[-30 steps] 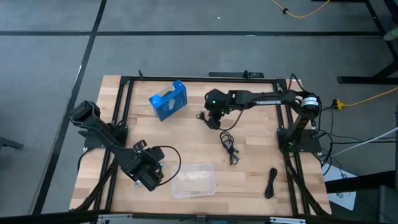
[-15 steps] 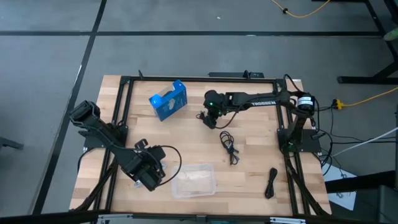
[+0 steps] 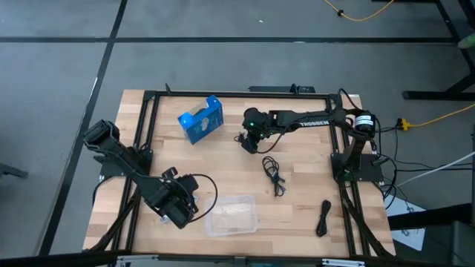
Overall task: Pick and place USB-C Cables
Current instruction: Put the top black charger cable into the transparent bin
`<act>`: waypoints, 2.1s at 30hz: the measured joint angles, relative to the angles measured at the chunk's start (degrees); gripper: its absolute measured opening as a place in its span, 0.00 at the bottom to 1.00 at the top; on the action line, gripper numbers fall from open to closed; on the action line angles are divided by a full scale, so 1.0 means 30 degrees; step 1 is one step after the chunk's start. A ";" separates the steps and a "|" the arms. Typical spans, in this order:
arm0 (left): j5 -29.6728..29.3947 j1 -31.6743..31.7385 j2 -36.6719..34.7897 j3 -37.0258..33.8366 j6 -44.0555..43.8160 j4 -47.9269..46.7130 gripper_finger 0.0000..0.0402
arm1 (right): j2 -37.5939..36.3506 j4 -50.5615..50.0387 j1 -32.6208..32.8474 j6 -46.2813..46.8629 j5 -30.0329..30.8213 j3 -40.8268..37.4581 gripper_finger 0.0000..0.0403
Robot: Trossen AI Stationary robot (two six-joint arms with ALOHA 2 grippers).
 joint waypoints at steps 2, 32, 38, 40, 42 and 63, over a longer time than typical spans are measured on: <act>0.0009 0.0000 0.0000 0.0002 0.0000 0.0040 0.36 | 0.0033 0.0003 0.0000 -0.0036 -0.0338 0.0000 0.18; 0.0024 0.0000 0.0007 0.0002 0.0015 0.0480 0.36 | 0.2821 0.1762 0.0605 -0.0461 -0.0937 0.0000 0.29; 0.0031 0.0000 0.0007 0.0002 0.0015 0.0636 0.36 | 0.2976 0.1781 0.0609 -0.0798 -0.0937 0.0000 0.25; 0.0030 0.0000 0.0007 -0.0004 0.0015 0.0636 0.36 | 0.2976 0.1811 0.0612 -0.1107 -0.0929 0.0000 0.22; 0.0368 -0.0030 0.0007 0.0018 0.0411 0.0531 0.36 | 0.2976 0.1978 0.0612 -0.1147 -0.0929 0.0000 0.18; 0.4002 -0.0750 0.0138 0.0053 0.3002 0.1798 0.36 | 0.2387 0.2582 0.0709 -0.2660 -0.1837 0.0073 0.11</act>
